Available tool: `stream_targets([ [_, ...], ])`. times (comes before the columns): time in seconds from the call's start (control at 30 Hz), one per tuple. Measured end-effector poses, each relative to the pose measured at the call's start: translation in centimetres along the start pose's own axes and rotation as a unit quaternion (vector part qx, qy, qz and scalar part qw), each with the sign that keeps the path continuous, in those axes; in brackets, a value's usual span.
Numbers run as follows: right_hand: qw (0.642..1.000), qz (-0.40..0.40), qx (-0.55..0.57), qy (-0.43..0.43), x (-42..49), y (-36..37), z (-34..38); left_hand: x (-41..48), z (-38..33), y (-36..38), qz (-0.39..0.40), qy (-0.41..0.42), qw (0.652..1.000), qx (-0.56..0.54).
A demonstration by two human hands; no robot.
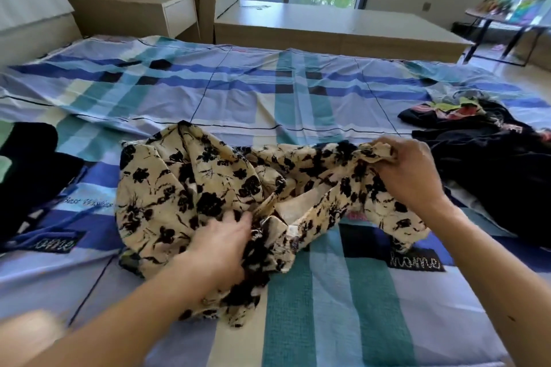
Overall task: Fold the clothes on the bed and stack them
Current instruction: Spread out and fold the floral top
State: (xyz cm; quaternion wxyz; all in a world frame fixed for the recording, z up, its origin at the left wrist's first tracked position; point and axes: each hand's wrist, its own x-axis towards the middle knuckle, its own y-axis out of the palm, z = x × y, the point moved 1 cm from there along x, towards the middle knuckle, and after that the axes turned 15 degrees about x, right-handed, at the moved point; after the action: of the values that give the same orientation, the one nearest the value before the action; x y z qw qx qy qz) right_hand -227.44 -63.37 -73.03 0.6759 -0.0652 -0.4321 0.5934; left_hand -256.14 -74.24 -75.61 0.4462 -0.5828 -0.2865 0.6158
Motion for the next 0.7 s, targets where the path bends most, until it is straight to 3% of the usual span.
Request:
stream_targets([
  [0.1,0.998,0.001,0.047,-0.052,-0.7,0.1,0.6,0.8,0.2,0.2,-0.082,0.008,0.997,-0.001],
  [0.2,0.993,0.014,0.068,-0.098,-1.5,0.9,2.3,0.6,2.3,-1.0,-0.108,0.031,0.99,-0.08],
  [0.27,0.984,0.071,0.145,-0.075,-2.0,2.0,3.1,0.1,3.8,-2.4,-0.135,0.05,0.978,-0.153],
  [0.37,0.96,0.213,0.179,0.017,-3.5,4.4,3.6,-1.1,8.0,-4.4,-0.277,0.052,0.925,-0.257],
  [0.47,0.938,0.312,0.154,0.011,-6.1,6.5,5.0,-0.5,13.0,-3.9,-0.395,-0.019,0.869,-0.297],
  [0.57,0.918,0.38,0.109,0.006,-7.8,8.8,6.5,1.9,15.7,-0.9,-0.338,-0.127,0.891,-0.275],
  [0.63,0.92,0.389,0.05,0.012,-8.2,10.8,6.3,3.7,15.1,1.4,-0.194,-0.189,0.939,-0.213],
  [0.7,0.934,0.355,0.032,0.035,-7.9,13.1,4.8,4.9,13.1,3.1,-0.073,-0.206,0.954,-0.204],
])
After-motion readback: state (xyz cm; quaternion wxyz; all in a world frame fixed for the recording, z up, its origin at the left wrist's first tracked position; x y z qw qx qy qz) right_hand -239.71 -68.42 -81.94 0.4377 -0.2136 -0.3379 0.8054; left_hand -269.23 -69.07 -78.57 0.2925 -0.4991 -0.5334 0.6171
